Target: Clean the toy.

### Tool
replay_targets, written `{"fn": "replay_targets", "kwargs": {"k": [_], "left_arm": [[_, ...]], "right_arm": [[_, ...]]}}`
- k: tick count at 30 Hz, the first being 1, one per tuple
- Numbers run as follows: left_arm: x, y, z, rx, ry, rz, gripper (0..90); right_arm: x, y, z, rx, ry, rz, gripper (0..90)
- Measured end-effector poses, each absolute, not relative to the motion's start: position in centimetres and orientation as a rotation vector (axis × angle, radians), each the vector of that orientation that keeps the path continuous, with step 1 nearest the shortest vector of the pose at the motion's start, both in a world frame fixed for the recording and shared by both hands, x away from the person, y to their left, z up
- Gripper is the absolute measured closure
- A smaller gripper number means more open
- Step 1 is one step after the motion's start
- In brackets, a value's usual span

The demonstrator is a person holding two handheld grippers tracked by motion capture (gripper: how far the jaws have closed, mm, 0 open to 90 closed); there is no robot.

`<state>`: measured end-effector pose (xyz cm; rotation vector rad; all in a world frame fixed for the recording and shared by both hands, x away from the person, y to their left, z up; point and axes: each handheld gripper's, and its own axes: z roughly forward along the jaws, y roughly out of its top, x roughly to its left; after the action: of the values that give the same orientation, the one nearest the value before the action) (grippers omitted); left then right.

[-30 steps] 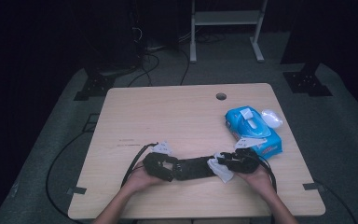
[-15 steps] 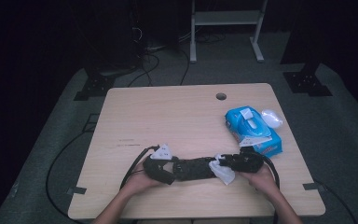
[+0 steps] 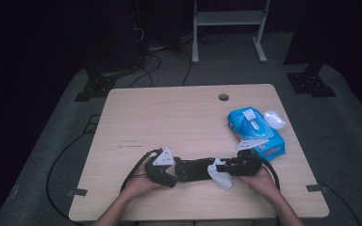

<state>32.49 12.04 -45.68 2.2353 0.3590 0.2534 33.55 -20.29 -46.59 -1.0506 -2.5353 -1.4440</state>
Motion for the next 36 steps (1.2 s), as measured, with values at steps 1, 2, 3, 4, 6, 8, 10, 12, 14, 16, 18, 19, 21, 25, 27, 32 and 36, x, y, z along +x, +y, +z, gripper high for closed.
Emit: {"fn": "replay_targets", "kwargs": {"k": [1, 2, 3, 4, 6, 8, 10, 12, 14, 16, 18, 19, 21, 25, 27, 32, 36], "left_arm": [[32.5, 12.1, -45.7, 2.235, 0.356, 0.256, 29.4], [32.5, 12.1, -45.7, 2.236, 0.350, 0.262, 29.4], [32.5, 12.1, -45.7, 2.235, 0.349, 0.266, 29.4], [32.5, 12.1, -45.7, 2.234, 0.350, 0.266, 29.4], [32.5, 12.1, -45.7, 2.236, 0.349, 0.271, 29.4], [32.5, 12.1, -45.7, 2.231, 0.355, 0.279, 29.2], [32.8, 12.4, -45.6, 2.193, 0.389, 0.248, 31.5], [33.4, 12.8, -45.8, 2.179, 0.436, 0.214, 34.6], [33.9, 12.9, -46.2, 2.174, 0.483, 0.156, 31.3], [34.3, 13.0, -46.5, 2.163, 0.493, 0.103, 31.9], [34.5, 12.9, -46.5, 2.148, 0.481, 0.061, 35.9], [34.6, 12.8, -46.4, 2.135, 0.474, 0.052, 40.4], [34.6, 12.9, -46.2, 2.126, 0.450, 0.066, 44.7], [34.2, 13.0, -46.1, 2.145, 0.385, 0.124, 55.7], [33.9, 12.9, -46.0, 2.158, 0.362, 0.153, 57.7], [33.7, 12.7, -46.0, 2.173, 0.336, 0.182, 58.3], [33.6, 12.8, -46.0, 2.171, 0.331, 0.185, 58.2]], "right_arm": [[33.6, -20.2, -46.6, -1.048, -2.532, -1.444, 62.1], [33.5, -20.2, -46.7, -1.040, -2.532, -1.450, 62.9], [33.5, -20.2, -46.7, -1.030, -2.536, -1.456, 63.6], [33.5, -20.2, -46.7, -1.022, -2.545, -1.465, 64.6], [33.3, -20.1, -46.6, -1.003, -2.576, -1.472, 65.1], [33.1, -20.1, -46.6, -0.997, -2.590, -1.481, 65.5], [33.1, -20.1, -46.6, -0.987, -2.600, -1.489, 66.6], [32.9, -20.1, -46.5, -0.956, -2.631, -1.506, 69.2], [32.7, -19.8, -46.4, -0.938, -2.651, -1.511, 69.8], [32.6, -19.7, -46.3, -0.922, -2.671, -1.518, 70.0], [32.5, -19.6, -46.3, -0.914, -2.685, -1.519, 70.0], [32.5, -19.5, -46.3, -0.904, -2.696, -1.521, 70.0], [32.4, -19.5, -46.1, -0.904, -2.742, -1.521, 69.4], [32.4, -20.1, -45.7, -0.982, -2.747, -1.545, 73.6], [32.4, -20.4, -45.5, -1.002, -2.730, -1.573, 75.9], [32.0, -20.3, -45.0, -1.024, -2.768, -1.568, 81.5], [31.7, -19.5, -43.6, -1.033, -2.779, -1.613, 83.0]]}}
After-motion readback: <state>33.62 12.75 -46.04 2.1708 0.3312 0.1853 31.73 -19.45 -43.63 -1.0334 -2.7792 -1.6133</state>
